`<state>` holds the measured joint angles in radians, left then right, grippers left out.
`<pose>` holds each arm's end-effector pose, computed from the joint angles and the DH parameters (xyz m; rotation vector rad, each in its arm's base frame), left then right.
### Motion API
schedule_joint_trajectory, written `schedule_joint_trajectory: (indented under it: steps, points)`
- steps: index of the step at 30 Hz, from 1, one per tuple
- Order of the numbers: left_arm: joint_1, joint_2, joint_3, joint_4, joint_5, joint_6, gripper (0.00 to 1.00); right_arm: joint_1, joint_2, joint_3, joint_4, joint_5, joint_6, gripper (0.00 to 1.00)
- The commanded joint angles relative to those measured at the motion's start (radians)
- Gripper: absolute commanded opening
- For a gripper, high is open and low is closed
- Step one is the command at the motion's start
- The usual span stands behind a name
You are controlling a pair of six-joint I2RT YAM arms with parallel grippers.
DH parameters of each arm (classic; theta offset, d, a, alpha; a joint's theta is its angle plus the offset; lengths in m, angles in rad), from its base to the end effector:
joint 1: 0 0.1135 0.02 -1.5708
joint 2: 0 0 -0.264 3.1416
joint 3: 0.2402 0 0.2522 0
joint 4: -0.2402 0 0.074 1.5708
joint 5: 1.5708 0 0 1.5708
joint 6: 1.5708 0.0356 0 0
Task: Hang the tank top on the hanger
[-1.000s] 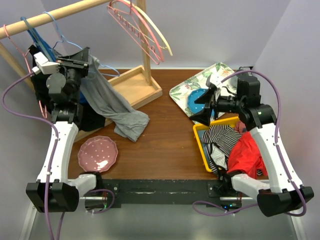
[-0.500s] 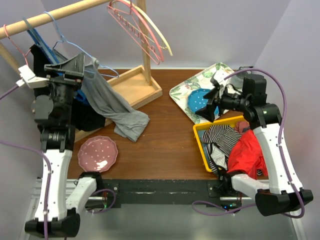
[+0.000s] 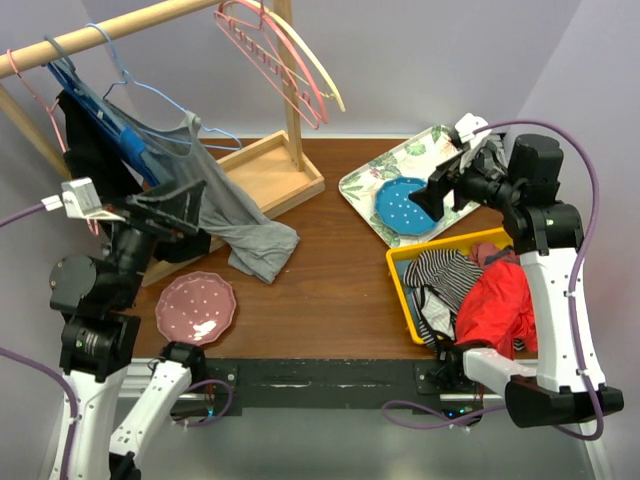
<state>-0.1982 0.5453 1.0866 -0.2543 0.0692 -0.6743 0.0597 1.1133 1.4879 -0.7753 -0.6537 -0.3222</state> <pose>0.0763 -0.0178 0.4591 -0.2527 1.3014 -0.7901 0.2019 0.0338 0.4559 -0.7656 1.7527 0.4654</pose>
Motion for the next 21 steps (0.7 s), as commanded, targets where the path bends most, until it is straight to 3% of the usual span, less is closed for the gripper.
schedule_joint_trajectory:
  steps: [1,3,6,8,13,17,21]
  points:
    - [-0.023,-0.01,-0.065,-0.155,0.199,0.218,0.91,-0.024,0.006,0.045,-0.01,-0.105,-0.032,0.91]
    - [-0.023,-0.013,-0.137,-0.171,0.285,0.252,0.88,-0.032,-0.001,0.028,-0.015,-0.155,-0.041,0.91]
    - [-0.023,-0.022,-0.282,-0.133,0.291,0.229,0.79,-0.046,-0.009,-0.02,0.001,-0.207,-0.057,0.91]
    - [-0.023,-0.009,-0.4,-0.094,0.29,0.202,0.79,-0.052,-0.012,-0.047,0.013,-0.227,-0.058,0.91]
    - [-0.04,0.056,-0.573,0.039,0.126,0.145,0.82,-0.058,-0.015,-0.12,0.05,-0.228,-0.061,0.91]
    - [-0.085,0.241,-0.654,0.189,0.041,0.087,0.89,-0.058,-0.015,-0.155,0.07,-0.238,-0.058,0.91]
    - [-0.188,0.444,-0.663,0.335,-0.141,0.044,0.91,-0.084,-0.01,-0.175,0.082,-0.248,-0.055,0.91]
